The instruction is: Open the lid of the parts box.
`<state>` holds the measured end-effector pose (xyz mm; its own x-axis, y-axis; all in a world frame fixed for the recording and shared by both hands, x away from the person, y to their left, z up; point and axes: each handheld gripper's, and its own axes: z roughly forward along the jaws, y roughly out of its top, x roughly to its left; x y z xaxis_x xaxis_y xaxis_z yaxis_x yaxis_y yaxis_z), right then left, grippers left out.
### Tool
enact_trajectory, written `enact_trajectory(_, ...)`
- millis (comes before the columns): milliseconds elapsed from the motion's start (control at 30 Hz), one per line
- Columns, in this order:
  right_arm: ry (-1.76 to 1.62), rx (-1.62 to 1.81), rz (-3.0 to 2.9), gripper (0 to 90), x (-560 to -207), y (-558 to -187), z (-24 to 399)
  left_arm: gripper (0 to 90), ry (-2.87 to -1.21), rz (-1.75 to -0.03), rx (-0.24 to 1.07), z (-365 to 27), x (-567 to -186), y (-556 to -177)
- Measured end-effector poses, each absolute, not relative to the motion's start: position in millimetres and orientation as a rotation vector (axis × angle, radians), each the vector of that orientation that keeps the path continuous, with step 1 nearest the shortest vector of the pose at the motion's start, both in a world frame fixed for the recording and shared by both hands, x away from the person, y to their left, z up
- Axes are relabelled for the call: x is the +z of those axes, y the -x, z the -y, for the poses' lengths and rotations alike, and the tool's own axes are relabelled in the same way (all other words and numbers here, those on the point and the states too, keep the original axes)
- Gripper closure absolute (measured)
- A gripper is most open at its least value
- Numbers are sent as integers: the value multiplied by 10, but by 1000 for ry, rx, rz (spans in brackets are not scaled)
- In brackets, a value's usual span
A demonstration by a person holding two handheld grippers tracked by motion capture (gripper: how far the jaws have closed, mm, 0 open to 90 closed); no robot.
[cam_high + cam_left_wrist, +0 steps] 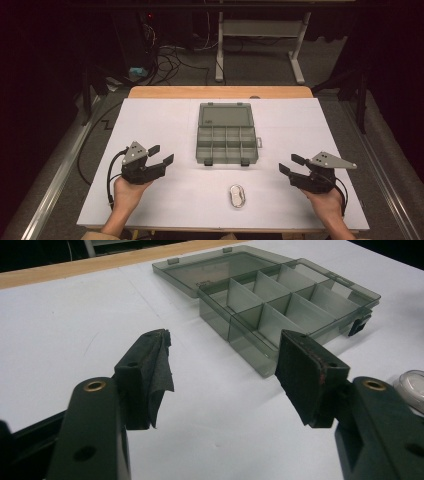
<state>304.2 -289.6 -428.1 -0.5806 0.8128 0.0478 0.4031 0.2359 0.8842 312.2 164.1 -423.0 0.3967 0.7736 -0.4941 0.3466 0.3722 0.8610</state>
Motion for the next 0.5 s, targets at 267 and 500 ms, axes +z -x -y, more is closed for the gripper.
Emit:
enact_trajectory(267, -1118, 1317, -2050, 366, -4355, -2909, 3000, 374, -1196, -1195, 388, -1725, -4312, -2985)
enact_trajectory(500, -1131, 1328, -2021, 355, -4419, -2827, 3073, 369, -1166, -1206, 396, -1821, -4359, -2916)
